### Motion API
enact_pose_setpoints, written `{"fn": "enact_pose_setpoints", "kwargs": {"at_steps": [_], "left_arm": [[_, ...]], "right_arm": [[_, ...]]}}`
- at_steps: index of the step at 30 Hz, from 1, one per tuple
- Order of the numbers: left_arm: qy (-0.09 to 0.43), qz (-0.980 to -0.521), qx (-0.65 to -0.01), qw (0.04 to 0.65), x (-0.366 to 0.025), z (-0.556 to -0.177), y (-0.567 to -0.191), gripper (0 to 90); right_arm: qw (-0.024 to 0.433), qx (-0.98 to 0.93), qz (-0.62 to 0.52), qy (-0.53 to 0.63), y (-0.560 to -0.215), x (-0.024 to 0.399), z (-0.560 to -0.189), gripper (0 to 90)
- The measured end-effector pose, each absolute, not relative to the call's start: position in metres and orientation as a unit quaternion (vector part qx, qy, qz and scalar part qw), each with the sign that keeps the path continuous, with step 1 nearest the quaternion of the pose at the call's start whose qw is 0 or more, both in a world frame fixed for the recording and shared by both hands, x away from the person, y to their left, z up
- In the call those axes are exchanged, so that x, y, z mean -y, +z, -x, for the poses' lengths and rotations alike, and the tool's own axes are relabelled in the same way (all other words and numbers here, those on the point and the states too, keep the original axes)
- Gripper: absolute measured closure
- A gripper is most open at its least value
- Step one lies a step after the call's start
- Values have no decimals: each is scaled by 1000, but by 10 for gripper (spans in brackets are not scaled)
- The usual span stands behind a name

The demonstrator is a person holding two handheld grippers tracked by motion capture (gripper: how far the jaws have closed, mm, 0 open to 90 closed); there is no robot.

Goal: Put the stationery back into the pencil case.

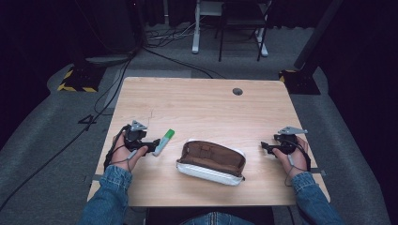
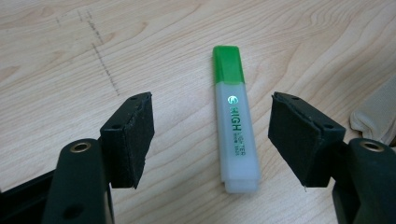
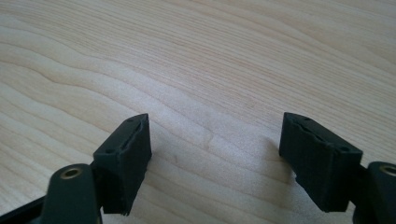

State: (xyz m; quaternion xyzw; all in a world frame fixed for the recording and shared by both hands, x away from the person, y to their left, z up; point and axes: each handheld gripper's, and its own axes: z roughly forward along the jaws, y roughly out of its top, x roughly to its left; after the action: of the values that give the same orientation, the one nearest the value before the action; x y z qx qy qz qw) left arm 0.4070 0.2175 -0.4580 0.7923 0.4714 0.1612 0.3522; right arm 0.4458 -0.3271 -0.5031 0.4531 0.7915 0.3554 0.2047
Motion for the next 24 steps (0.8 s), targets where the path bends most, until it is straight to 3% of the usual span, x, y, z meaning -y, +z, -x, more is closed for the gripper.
{"fn": "enact_pose_setpoints", "kwargs": {"at_steps": [24], "left_arm": [[120,-822,-464,308,-189,-421,-484,431]], "right_arm": [[205,-791,-453,357,-503,325,-443,274]]}}
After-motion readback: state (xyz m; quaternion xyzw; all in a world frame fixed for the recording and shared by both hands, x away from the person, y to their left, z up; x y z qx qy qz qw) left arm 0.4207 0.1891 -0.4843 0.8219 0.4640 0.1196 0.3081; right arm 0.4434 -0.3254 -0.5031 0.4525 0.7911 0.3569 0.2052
